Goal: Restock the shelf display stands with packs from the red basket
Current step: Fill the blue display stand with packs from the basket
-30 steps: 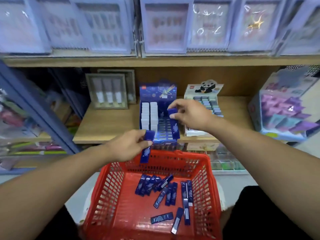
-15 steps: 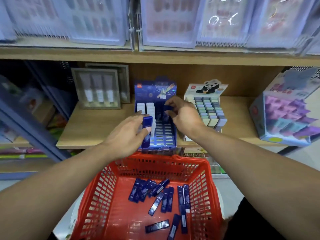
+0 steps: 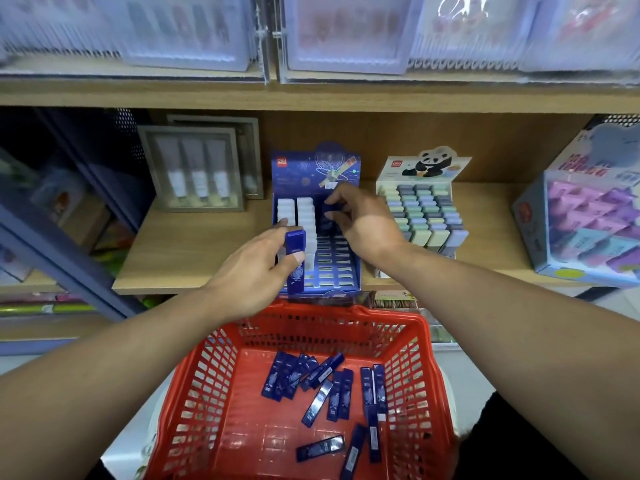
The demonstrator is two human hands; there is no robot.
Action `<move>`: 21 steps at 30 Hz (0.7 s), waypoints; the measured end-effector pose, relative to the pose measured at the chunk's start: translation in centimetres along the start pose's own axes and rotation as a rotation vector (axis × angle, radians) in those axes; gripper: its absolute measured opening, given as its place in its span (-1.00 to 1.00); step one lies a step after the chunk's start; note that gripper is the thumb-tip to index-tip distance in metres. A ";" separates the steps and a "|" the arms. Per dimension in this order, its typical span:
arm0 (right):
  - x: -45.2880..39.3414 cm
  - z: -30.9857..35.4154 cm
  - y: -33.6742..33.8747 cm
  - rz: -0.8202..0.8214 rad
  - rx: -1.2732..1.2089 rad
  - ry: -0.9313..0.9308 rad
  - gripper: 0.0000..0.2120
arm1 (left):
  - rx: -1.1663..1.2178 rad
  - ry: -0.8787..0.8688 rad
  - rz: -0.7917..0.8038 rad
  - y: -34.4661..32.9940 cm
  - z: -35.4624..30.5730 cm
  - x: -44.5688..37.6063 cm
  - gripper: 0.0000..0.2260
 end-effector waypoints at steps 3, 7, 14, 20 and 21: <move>-0.1 0.2 -0.1 0.021 0.008 0.002 -0.86 | 0.014 -0.010 -0.013 0.0 0.4 0.1 -0.64; -0.2 0.0 -0.1 0.034 -0.029 -0.018 -0.87 | 0.022 0.001 -0.014 -0.3 1.0 0.2 -0.63; -0.4 -0.1 0.2 0.058 -0.100 -0.038 -0.78 | 0.040 -0.010 0.008 -0.8 1.4 0.1 -0.56; -0.5 0.0 1.1 0.040 -0.013 -0.011 -0.90 | 0.057 -0.010 0.003 -0.9 1.4 0.0 -0.66; -0.7 0.3 1.3 0.015 0.045 0.015 -0.92 | 0.062 -0.012 -0.001 -0.9 1.3 0.0 -0.68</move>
Point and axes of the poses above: each hand's wrist, its own x-axis away from the middle knuckle, its own y-axis out of the back of the hand, z = x × y, the point moved 9 cm from there along -x, towards the middle knuckle, and after that the axes turned 11 degrees about -x, right-handed, at the moved point
